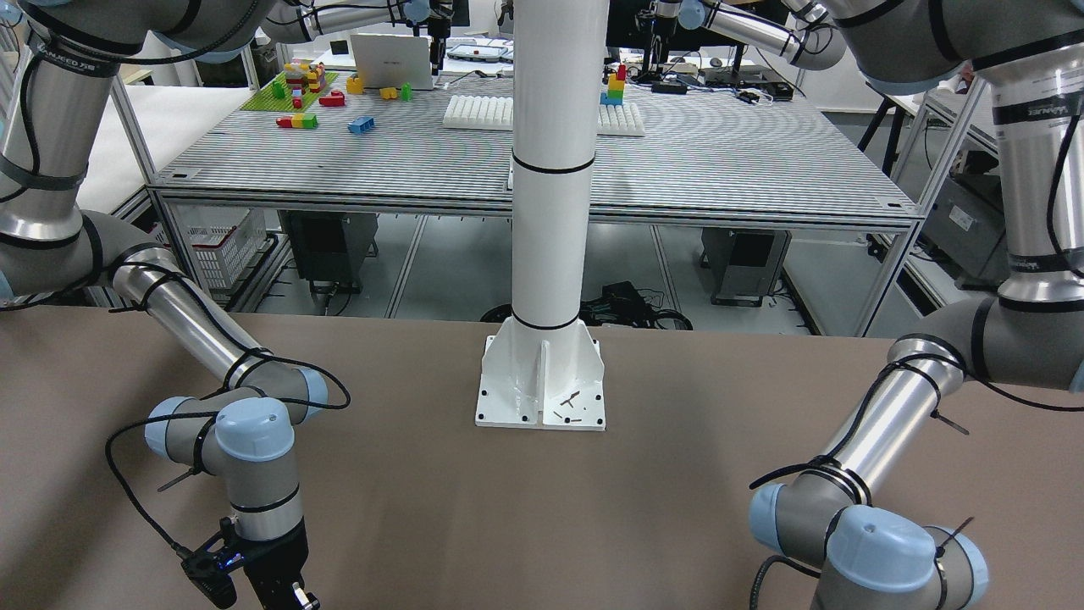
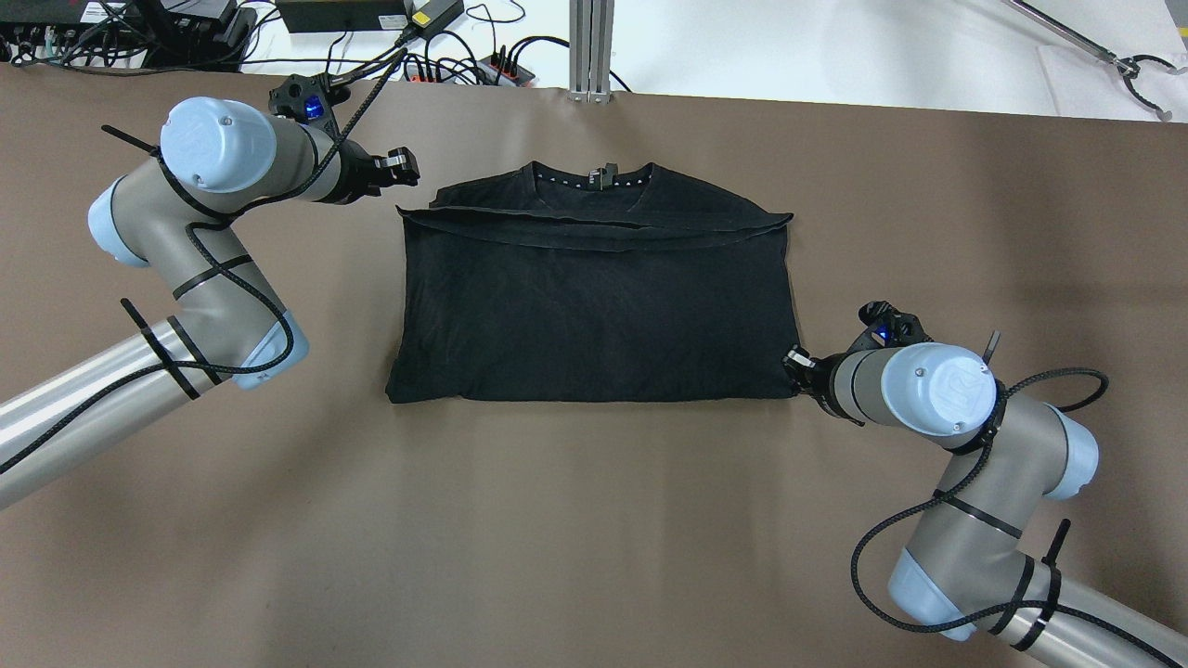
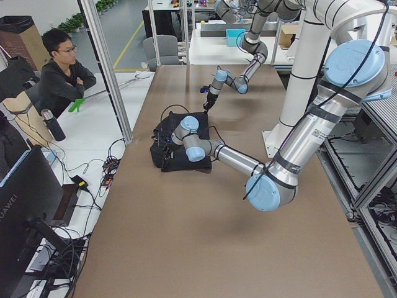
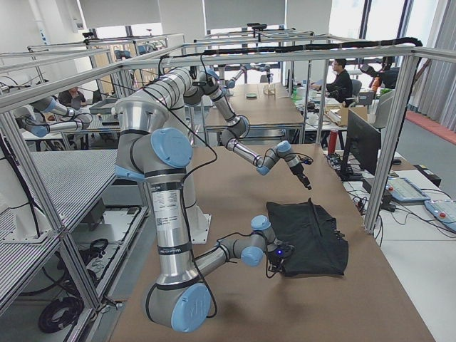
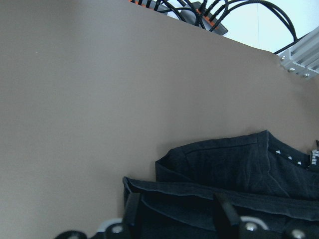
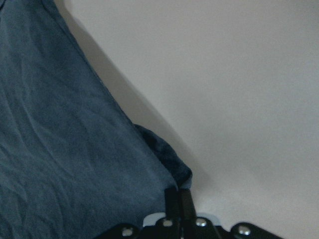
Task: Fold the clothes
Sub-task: 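Move the right gripper to the folded shirt's corner nearest the robot, then grasp the corner with the right gripper and drag it toward the robot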
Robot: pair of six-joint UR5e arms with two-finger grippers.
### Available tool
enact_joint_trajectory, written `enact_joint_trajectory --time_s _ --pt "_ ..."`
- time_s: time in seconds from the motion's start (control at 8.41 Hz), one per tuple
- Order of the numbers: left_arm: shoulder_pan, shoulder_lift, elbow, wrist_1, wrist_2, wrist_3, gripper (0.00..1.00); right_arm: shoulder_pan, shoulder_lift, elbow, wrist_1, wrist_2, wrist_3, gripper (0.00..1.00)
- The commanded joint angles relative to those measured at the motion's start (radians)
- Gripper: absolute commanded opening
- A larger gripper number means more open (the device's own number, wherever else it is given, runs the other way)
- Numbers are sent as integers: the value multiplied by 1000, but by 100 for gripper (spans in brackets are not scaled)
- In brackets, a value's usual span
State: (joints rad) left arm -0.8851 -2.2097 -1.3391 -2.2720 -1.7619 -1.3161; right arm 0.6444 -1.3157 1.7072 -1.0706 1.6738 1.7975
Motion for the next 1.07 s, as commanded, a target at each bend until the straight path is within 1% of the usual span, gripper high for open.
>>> enact_joint_trajectory --time_s 0.0,0.12,0.24,0.36,0.48,0.59,0.71,0.83,0.95 --pt "0 7 -24 2 1 -2 59 -37 -113 180 -14 12 57 0" --pt "0 8 -28 3 -1 0 59 -117 -190 313 -23 17 104 0" --pt "0 8 -29 3 -2 -2 59 -202 -215 416 -82 50 111 0" --pt "2 7 -29 3 -8 -2 58 -259 -230 481 -138 146 109 0" --pt "2 2 -29 5 -13 0 58 -296 -259 523 -135 306 97 0" --pt "3 -8 -34 9 -14 -2 58 -325 -263 531 -134 439 94 0" --pt "6 -13 -52 12 -14 -5 58 -380 -261 531 -132 463 94 34" --pt "9 -13 -61 14 -31 -15 58 -402 -254 528 -132 454 94 90" --pt "6 -5 -67 11 -56 -17 59 -394 -248 528 -130 452 94 95"
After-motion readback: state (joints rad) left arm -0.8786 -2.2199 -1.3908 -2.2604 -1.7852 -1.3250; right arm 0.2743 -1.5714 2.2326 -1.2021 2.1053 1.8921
